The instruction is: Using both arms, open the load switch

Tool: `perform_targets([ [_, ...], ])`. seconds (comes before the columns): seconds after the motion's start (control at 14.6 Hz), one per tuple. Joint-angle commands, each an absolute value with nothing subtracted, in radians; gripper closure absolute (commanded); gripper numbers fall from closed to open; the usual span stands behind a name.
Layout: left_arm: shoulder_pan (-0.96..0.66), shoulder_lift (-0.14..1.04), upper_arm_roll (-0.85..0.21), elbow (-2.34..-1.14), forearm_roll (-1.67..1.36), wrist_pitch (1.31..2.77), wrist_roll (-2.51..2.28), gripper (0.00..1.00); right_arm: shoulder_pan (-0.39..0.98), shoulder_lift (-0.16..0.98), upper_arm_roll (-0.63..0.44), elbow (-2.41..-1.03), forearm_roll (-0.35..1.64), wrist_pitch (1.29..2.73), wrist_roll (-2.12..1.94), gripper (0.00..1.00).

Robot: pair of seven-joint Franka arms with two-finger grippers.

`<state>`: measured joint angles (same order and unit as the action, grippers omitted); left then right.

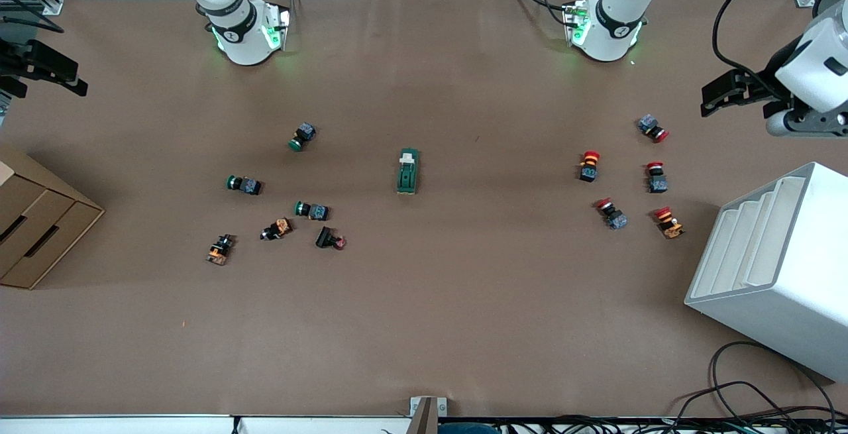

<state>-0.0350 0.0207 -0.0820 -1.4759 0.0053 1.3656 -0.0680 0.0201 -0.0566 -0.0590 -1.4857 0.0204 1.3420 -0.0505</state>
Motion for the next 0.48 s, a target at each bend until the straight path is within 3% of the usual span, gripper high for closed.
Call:
perform_targets([
  [0.0, -0.049, -0.069, -0.081, -1.578, -0.009, 1.374, -0.063, 0.0, 0.04, -0.066, -0.06, -1.497, 0.002, 1.345, -0.061, 0.0],
  [0.2, -0.035, -0.149, -0.127, -1.681, -0.006, 1.413, -0.121, 0.0, 0.038, -0.067, -0.06, -1.497, 0.002, 1.345, -0.083, 0.0],
  [0.41, -0.046, -0.153, -0.121, -1.68, 0.001, 1.427, -0.132, 0.0, 0.029, -0.067, -0.063, -1.497, 0.003, 1.345, -0.101, 0.0],
])
